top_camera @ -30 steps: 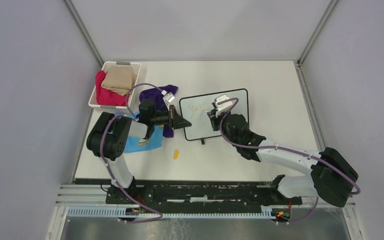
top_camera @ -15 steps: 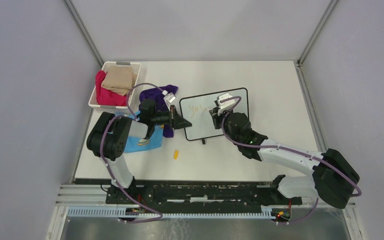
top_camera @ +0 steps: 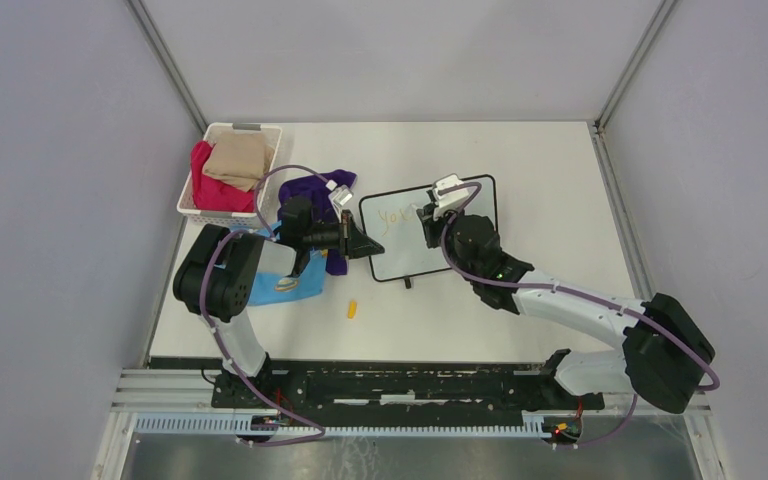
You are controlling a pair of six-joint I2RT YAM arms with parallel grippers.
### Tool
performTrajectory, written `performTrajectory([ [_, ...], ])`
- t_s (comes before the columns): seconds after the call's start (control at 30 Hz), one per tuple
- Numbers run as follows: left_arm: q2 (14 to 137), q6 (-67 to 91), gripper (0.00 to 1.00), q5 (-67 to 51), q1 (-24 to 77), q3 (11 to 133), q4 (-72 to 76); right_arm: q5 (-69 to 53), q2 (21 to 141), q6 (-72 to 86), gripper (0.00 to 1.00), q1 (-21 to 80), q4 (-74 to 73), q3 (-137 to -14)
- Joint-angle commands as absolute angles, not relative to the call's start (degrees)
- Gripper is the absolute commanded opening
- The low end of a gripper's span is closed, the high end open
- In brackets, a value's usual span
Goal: Write a sentence on the whiteboard
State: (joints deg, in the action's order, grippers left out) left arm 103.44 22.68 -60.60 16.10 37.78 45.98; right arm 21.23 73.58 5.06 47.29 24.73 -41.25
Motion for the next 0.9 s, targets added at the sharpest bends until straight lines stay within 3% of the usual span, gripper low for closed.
performTrajectory([
  [0.0,103.8,18.9,0.02,-57.4,16.9,37.9,39.5,21.8,73.2,4.7,0.00,46.7,26.0,-43.2],
  [0.4,103.6,18.7,0.02,-57.1,16.9,38.1,39.0,21.3,60.8,6.4,0.00,46.6,24.1,-36.6],
  [0.87,103.3,18.7,0.02,-57.0,17.0,38.2,38.9,25.9,64.6,8.1,0.00,44.1,25.8,-37.0],
])
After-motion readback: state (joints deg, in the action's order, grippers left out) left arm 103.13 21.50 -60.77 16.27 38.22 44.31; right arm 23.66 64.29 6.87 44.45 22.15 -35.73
